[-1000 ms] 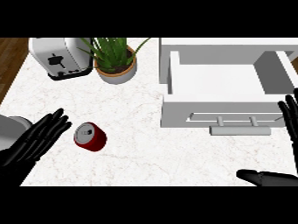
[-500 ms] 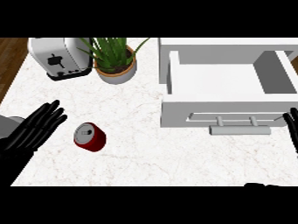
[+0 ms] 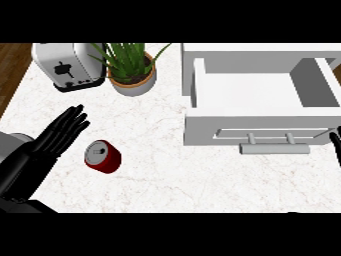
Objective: Pick up the can, place it into the drawer and close the drawer
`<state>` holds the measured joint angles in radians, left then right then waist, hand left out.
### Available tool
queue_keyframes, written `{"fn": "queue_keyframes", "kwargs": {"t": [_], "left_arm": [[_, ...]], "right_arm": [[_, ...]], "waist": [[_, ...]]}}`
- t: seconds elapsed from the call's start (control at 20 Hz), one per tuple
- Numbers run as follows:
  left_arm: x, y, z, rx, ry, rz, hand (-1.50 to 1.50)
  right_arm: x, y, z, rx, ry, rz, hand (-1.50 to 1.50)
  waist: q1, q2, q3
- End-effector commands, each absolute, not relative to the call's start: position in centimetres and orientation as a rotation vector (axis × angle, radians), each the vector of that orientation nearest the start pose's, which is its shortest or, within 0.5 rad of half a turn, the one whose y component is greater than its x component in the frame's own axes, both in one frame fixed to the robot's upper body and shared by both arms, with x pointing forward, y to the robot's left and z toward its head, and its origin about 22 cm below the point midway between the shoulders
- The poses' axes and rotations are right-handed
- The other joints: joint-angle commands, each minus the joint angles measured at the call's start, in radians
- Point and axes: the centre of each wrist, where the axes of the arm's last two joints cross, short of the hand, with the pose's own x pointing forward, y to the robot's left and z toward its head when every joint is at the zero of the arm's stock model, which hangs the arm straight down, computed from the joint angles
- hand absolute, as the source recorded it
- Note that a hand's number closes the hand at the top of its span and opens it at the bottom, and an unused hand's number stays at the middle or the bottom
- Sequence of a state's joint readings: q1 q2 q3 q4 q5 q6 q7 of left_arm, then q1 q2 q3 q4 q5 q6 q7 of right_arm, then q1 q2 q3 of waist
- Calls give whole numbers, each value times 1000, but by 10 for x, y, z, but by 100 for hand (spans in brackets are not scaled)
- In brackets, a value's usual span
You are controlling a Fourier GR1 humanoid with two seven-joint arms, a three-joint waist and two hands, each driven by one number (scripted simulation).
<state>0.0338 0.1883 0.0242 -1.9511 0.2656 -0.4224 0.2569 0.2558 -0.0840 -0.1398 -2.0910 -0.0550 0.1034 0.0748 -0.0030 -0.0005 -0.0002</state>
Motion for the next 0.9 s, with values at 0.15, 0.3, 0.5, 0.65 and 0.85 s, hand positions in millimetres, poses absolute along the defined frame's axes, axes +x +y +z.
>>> {"fn": "queue_keyframes", "kwargs": {"t": [0.15, 0.3, 0.5, 0.65, 0.85], "left_arm": [[231, 256, 59, -345, -1613, -411, -150], [240, 264, 55, -292, -1637, -400, -150], [229, 259, 28, -264, -1615, -410, -150], [239, 269, 9, -235, -1611, -383, -150], [236, 282, 11, -243, -1620, -385, -150]], "right_arm": [[171, -300, 78, -179, -1787, 22, -150], [151, -294, 85, -169, -1792, 10, -150], [166, -296, 81, -168, -1790, 20, -150], [156, -311, 95, -176, -1794, 34, -150], [161, -313, 64, -184, -1771, 25, -150]], "waist": [[0, 1, 0], [-3, 0, 0], [1, 0, 0], [-4, 0, 0], [0, 0, 0]]}}
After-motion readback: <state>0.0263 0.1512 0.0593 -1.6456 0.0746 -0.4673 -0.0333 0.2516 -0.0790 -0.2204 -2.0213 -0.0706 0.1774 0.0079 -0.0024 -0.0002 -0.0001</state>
